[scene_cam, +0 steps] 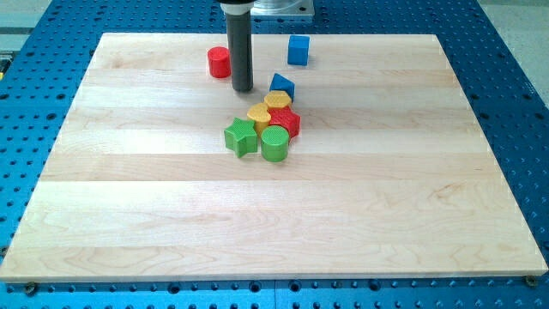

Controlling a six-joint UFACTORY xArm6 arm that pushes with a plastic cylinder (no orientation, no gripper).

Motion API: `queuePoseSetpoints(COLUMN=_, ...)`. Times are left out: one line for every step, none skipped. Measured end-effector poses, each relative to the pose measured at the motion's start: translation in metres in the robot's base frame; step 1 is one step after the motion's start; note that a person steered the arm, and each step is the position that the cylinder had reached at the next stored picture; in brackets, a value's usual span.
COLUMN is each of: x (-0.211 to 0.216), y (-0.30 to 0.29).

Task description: Place the triangle at the bottom right of the cube

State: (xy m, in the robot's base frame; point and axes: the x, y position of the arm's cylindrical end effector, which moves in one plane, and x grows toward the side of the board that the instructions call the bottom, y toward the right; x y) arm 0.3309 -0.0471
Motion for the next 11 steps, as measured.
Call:
queuePoseSetpoints(x=-0.019, y=-0.023)
queuePoseSetpoints(x=-0.048, y=-0.046)
queuePoseSetpoints(x=-0.057, y=-0.054)
queuePoseSetpoints(x=-0.063, y=-0.057)
queuePoseSetpoints(x=-0.041, y=-0.071)
queuePoseSetpoints(x=-0.009, y=-0.075)
queuePoseSetpoints(x=0.008, y=-0.056)
queuePoseSetpoints(x=0.022, y=-0.011)
queuePoseSetpoints(x=0.025, y=0.039)
queuePoseSetpoints(x=0.020, y=0.080)
queuePoseSetpoints(x=-0.011, y=0.103)
